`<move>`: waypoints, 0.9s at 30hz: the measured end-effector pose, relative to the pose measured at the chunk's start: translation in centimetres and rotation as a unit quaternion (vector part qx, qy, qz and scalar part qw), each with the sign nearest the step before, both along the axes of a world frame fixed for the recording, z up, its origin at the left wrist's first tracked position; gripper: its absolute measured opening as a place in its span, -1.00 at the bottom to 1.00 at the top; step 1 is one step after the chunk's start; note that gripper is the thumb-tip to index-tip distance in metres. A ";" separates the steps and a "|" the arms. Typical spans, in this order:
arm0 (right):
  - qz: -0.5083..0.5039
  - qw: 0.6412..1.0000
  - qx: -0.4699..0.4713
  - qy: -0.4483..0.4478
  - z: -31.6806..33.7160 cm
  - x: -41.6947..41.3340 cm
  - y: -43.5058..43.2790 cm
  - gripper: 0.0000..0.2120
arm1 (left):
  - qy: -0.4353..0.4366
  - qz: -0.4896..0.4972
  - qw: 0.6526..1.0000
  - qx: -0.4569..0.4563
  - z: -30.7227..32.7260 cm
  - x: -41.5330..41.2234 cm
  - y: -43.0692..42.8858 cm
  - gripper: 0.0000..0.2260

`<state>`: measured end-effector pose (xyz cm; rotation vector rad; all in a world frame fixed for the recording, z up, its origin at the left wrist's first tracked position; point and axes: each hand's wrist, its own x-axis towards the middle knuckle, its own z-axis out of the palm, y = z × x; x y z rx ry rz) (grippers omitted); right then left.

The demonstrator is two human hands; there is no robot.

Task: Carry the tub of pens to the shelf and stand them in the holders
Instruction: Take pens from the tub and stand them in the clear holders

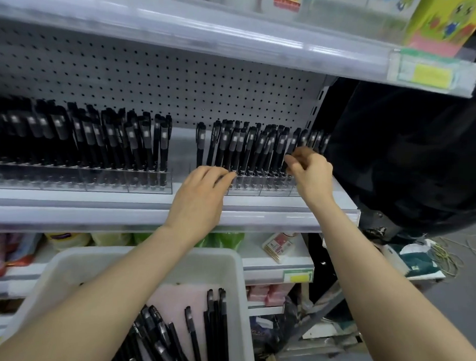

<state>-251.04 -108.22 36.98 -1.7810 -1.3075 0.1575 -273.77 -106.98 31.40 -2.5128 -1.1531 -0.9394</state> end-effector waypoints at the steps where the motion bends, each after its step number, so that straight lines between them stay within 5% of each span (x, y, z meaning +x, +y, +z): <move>1: 0.000 1.000 0.001 0.006 0.0 -0.1 0.0 -0.81 | 0.000 -0.001 1.000 0.000 -0.1 0.0 0.0 -0.51; 16: -0.045 0.997 0.054 0.023 -1.3 -3.6 -3.5 -0.67 | 0.007 -0.018 0.999 -0.029 0.1 -3.5 -2.0 -0.46; 27: 0.069 0.997 0.006 0.018 -9.4 -15.2 -10.0 -0.85 | -0.019 -0.002 0.997 -0.076 -8.1 -13.3 -7.0 -0.59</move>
